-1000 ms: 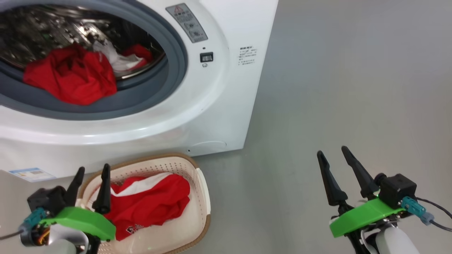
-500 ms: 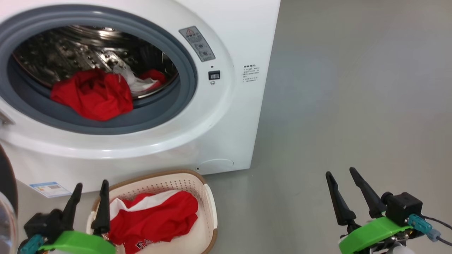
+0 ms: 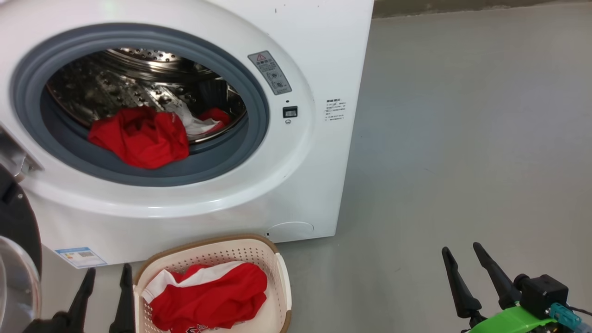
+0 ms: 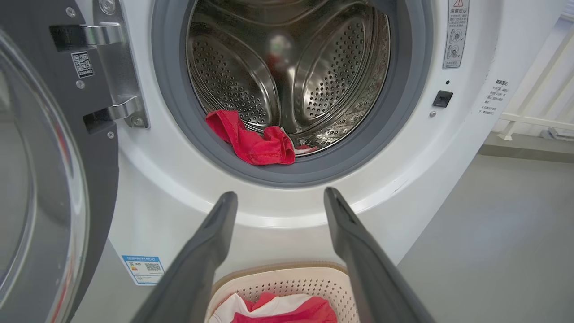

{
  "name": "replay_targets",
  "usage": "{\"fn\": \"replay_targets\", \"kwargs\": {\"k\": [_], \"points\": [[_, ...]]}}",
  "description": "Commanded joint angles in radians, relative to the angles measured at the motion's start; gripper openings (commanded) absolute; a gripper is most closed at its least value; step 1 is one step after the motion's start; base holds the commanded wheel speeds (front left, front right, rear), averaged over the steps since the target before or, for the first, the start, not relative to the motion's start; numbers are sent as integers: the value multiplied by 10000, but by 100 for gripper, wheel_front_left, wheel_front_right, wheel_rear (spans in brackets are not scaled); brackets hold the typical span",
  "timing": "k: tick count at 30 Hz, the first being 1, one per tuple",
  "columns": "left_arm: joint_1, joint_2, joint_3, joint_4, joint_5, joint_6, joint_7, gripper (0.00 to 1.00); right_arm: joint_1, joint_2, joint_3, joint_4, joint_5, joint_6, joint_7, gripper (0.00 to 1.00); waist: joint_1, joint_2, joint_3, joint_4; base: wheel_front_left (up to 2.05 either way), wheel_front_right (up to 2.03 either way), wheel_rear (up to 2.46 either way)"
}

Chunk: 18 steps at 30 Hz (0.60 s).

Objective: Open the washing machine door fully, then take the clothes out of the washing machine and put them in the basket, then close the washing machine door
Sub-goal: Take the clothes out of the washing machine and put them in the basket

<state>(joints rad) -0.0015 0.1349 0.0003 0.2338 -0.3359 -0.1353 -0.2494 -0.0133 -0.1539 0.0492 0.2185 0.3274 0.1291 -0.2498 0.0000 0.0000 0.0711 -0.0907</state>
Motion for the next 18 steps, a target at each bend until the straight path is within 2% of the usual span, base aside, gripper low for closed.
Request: {"fn": "replay_targets", "kwargs": {"k": [1, 18], "points": [[54, 129, 503, -464, 113, 46, -124, 100, 58, -117, 147, -297, 160, 16, -120, 100, 0, 0, -21, 25, 0, 0, 0], [214, -16, 624, -789, 210, 46, -124, 100, 57, 12, -6, -397, 99, 16, -120, 100, 0, 0, 241, 101, 0, 0, 0]]}}
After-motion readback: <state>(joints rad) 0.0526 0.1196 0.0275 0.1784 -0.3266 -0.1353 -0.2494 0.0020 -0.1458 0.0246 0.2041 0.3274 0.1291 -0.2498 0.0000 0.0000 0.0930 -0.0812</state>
